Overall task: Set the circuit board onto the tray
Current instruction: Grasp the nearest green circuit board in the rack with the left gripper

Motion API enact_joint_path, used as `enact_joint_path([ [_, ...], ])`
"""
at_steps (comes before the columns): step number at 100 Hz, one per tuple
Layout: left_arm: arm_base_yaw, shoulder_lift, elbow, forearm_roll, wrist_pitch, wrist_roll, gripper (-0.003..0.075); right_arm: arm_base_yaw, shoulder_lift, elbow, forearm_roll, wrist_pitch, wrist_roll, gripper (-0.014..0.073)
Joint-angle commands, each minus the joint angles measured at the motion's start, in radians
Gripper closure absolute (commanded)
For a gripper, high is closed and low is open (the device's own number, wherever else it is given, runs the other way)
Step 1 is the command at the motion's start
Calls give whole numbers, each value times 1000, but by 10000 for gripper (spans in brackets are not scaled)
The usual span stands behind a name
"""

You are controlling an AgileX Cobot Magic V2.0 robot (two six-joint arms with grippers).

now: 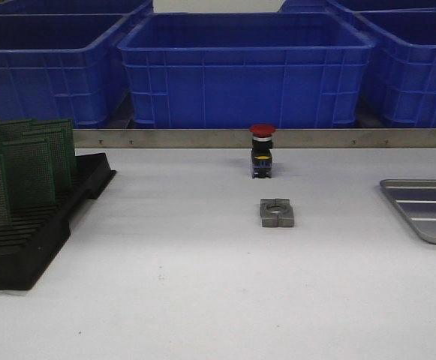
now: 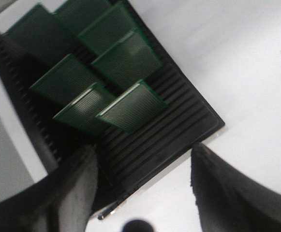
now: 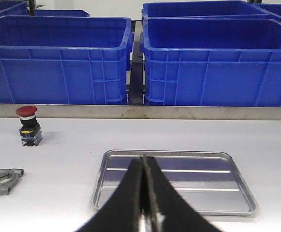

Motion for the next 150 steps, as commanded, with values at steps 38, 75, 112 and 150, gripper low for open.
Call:
enact_joint_path([
  [38, -1, 305, -114, -79, -93, 626, 314, -7, -26, -12, 0, -74, -7, 655],
  [75, -1, 429, -156, -39, -122, 626, 314, -7, -26, -12, 0, -74, -7, 655],
  [112, -1, 453, -158, -46, -39, 626, 738, -7, -26, -12, 0, -74, -7, 655],
  [150, -1, 445, -337, -163, 262, 626, 741, -7, -26, -12, 0, -74, -7, 655],
])
